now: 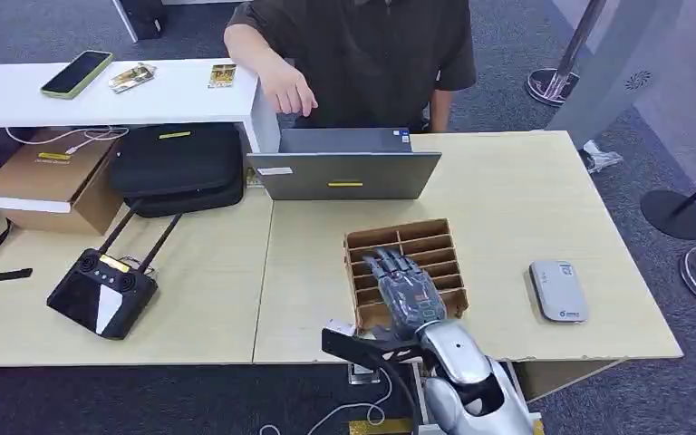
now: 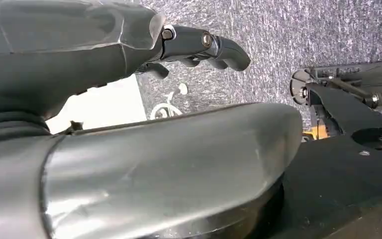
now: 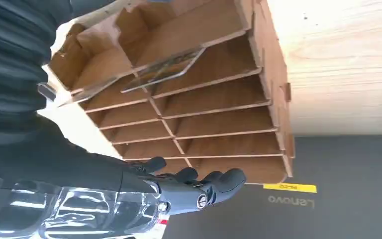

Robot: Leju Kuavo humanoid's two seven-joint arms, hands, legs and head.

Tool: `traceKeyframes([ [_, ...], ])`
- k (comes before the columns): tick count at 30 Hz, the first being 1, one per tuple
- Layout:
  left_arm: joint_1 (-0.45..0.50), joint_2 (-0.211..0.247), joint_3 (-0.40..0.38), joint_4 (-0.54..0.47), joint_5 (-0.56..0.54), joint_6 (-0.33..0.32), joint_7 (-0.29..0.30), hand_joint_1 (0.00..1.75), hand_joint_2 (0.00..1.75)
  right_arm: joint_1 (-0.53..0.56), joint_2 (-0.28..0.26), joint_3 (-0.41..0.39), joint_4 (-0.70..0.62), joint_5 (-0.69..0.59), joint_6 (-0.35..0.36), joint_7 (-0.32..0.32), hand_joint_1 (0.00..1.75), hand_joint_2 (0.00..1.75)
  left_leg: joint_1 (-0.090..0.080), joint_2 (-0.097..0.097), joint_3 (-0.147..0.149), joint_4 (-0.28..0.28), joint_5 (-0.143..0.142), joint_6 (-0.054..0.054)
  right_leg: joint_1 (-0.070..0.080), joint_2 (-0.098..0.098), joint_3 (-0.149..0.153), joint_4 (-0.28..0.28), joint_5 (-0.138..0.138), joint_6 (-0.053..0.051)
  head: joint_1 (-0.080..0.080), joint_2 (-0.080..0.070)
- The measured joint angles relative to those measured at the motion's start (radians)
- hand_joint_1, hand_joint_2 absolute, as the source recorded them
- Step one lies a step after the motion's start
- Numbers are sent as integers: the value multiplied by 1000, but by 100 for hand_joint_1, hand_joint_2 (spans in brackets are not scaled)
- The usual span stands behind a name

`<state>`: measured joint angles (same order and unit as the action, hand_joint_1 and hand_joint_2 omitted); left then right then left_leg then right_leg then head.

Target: Pass the card to the sensor for recognition and then transmit it.

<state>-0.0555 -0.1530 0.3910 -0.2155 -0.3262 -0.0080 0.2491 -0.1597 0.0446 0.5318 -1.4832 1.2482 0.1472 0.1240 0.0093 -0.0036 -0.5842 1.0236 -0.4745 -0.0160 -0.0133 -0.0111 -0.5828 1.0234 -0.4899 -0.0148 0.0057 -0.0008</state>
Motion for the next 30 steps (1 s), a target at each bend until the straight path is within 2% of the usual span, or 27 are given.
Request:
traceKeyframes([
  [10,1,0,6,0,-1,-3,0,0,0,43,-21,-14,-53,8,0,3,0,175,0,0,0,0,0,0,0,0,0,0,0,0,0,0],
  [30,1,0,6,0,-3,-3,0,0,0,64,-29,-14,-71,10,0,0,0,175,0,0,0,0,0,0,0,0,0,0,0,0,0,0],
])
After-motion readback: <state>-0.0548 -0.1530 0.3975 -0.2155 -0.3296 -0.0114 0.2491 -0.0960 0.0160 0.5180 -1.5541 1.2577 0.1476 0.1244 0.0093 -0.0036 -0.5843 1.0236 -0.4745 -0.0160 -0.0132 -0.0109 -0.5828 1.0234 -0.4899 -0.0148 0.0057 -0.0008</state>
